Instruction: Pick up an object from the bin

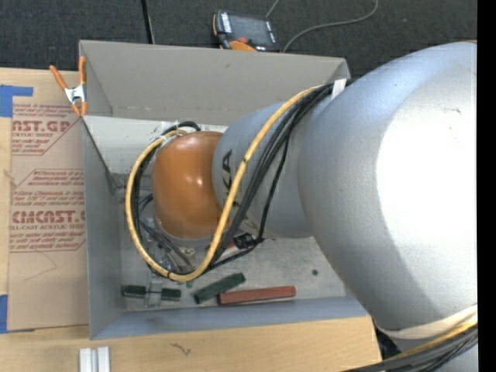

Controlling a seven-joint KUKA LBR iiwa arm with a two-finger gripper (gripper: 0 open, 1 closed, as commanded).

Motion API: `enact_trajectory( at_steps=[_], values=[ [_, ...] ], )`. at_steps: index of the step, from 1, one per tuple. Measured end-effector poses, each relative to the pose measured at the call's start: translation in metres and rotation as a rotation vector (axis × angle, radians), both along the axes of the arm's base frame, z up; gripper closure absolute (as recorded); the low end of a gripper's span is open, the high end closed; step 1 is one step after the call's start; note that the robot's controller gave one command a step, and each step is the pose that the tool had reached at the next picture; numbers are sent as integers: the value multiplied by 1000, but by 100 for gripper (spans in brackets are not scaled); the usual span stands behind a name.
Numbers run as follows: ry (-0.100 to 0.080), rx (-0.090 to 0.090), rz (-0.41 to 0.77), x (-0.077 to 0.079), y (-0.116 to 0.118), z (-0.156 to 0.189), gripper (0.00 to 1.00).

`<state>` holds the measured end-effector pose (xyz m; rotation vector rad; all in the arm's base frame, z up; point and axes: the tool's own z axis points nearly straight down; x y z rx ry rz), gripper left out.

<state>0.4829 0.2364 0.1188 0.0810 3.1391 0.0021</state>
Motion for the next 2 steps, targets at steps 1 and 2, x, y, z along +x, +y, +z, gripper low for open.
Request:
enact_trajectory(
  at_steps=[1,2],
  values=[
    [-4,0,126,-1,10,-49,0],
    [-5,1,125,1,10,-48,0]
  ],
)
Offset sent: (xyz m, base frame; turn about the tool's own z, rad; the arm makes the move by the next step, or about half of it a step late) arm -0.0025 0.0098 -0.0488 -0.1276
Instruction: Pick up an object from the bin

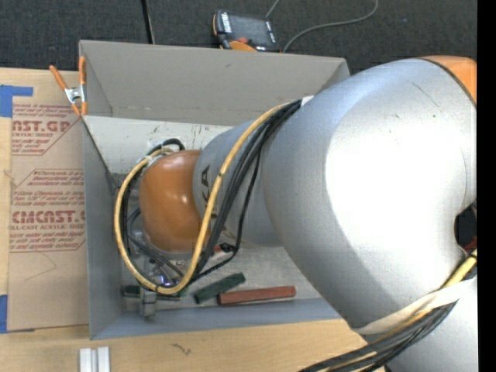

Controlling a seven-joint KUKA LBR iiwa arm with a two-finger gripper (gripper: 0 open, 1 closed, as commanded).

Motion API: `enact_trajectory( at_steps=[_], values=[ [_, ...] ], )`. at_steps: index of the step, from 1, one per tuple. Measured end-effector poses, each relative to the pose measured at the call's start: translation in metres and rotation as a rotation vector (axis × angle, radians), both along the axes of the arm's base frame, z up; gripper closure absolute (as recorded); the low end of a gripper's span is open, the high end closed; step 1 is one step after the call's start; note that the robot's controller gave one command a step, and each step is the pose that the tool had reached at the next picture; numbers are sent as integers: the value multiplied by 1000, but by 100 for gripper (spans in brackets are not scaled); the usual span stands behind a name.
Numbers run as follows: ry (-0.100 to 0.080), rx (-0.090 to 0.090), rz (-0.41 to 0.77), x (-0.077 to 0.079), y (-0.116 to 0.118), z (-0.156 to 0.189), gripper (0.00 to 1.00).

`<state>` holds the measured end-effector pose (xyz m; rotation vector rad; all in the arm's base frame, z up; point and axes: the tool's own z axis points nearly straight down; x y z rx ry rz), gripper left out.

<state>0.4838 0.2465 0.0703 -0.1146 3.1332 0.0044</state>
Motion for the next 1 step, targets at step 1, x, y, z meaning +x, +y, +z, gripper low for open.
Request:
enact_trajectory(
  at_steps=[1],
  values=[
    [5,-2,1,-1,0,-1,100]
  ],
)
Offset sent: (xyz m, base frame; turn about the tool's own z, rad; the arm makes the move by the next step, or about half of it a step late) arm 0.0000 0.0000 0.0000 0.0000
